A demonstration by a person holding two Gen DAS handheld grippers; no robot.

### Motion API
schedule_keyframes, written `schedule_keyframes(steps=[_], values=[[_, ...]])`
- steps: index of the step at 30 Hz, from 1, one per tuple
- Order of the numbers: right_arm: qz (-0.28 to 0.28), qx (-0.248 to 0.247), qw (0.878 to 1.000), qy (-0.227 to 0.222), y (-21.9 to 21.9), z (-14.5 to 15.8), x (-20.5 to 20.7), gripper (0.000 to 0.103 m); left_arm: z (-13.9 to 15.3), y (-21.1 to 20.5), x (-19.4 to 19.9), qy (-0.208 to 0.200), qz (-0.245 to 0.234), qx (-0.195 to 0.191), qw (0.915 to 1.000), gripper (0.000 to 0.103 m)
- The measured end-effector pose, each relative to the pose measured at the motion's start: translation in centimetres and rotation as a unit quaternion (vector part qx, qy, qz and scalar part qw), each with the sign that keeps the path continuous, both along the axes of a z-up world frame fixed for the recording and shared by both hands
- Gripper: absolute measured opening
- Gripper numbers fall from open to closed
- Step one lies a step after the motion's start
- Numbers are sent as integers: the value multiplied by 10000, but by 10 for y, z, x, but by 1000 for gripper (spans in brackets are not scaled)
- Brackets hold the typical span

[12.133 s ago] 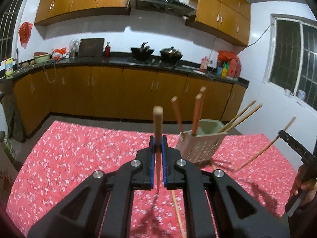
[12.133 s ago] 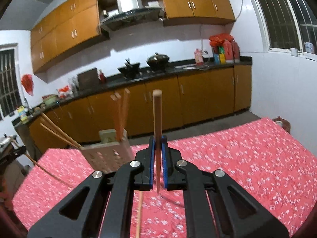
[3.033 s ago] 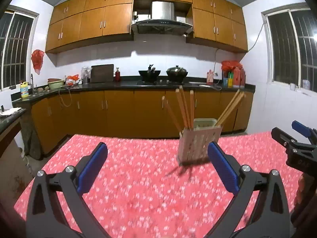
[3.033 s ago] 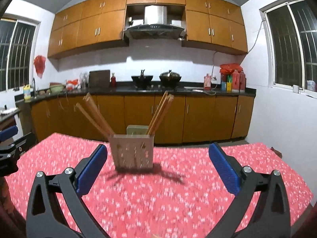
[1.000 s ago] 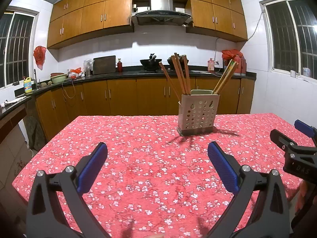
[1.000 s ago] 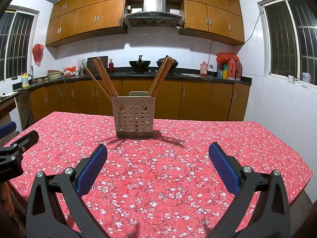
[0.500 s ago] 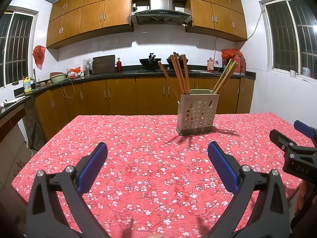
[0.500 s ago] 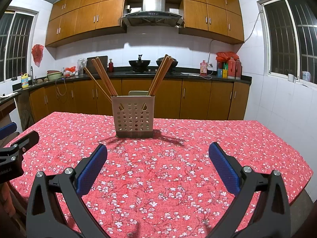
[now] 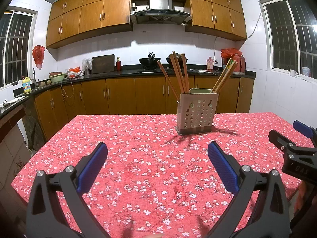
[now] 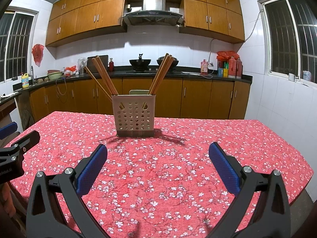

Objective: Organize utensils

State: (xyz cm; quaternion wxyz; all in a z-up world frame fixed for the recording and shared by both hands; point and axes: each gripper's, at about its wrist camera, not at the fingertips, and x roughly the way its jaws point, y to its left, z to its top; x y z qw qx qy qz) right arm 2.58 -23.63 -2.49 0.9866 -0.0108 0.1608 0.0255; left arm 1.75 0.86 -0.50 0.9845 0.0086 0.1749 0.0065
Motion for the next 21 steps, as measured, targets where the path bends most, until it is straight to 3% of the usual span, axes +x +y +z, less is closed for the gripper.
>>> schedule_keyframes(steps=[21], values=[[14, 19, 10000, 44, 2, -1, 1, 101, -3, 2, 3, 19, -22, 7, 10000, 99]])
